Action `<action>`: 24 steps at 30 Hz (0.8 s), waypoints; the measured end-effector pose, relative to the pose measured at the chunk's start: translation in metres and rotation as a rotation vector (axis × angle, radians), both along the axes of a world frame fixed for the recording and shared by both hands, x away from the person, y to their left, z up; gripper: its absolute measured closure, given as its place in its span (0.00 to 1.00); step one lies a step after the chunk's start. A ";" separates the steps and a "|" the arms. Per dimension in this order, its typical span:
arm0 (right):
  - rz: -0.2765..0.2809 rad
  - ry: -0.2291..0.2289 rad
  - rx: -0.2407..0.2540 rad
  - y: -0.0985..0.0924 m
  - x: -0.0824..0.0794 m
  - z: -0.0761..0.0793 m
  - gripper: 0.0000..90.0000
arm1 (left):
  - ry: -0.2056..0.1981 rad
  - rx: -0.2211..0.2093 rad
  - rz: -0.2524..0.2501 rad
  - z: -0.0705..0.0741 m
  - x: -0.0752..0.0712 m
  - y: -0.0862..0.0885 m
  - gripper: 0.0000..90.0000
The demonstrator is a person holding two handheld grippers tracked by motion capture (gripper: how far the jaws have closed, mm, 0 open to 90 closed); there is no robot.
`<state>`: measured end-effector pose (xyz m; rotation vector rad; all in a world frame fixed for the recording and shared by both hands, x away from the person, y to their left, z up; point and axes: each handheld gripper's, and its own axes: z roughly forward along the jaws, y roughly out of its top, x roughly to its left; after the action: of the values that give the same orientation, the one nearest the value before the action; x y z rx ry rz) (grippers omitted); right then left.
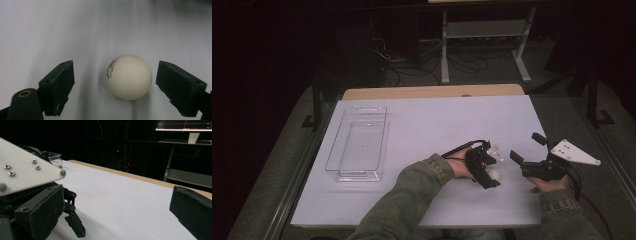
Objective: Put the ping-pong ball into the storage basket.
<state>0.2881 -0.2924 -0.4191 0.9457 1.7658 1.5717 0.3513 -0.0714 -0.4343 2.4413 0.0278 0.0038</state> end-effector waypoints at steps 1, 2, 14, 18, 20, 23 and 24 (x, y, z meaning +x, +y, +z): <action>0.000 0.000 0.000 0.000 0.000 0.000 0.00 | 0.001 -0.001 0.002 0.000 0.000 0.000 0.20; 0.000 -0.001 0.000 0.000 0.000 0.000 0.00 | 0.002 0.000 0.002 0.000 0.000 0.000 0.23; 0.000 0.001 0.002 0.000 0.000 0.000 0.00 | -0.029 0.018 -0.035 -0.004 -0.006 -0.001 0.37; -0.001 0.002 0.004 -0.001 0.000 0.000 0.00 | -0.037 0.013 -0.041 -0.003 -0.007 -0.001 0.44; -0.001 0.002 0.004 -0.001 0.000 0.000 0.00 | -0.036 0.010 -0.046 -0.003 -0.008 -0.001 0.48; -0.001 0.001 0.002 0.000 0.000 0.000 0.00 | -0.034 0.011 -0.054 -0.002 -0.008 -0.001 0.53; -0.001 0.001 0.002 0.000 -0.001 0.000 0.00 | -0.033 0.012 -0.056 -0.002 -0.008 -0.001 0.56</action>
<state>0.2876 -0.2927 -0.4187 0.9486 1.7649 1.5731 0.3436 -0.0724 -0.4367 2.4525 -0.0552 0.0199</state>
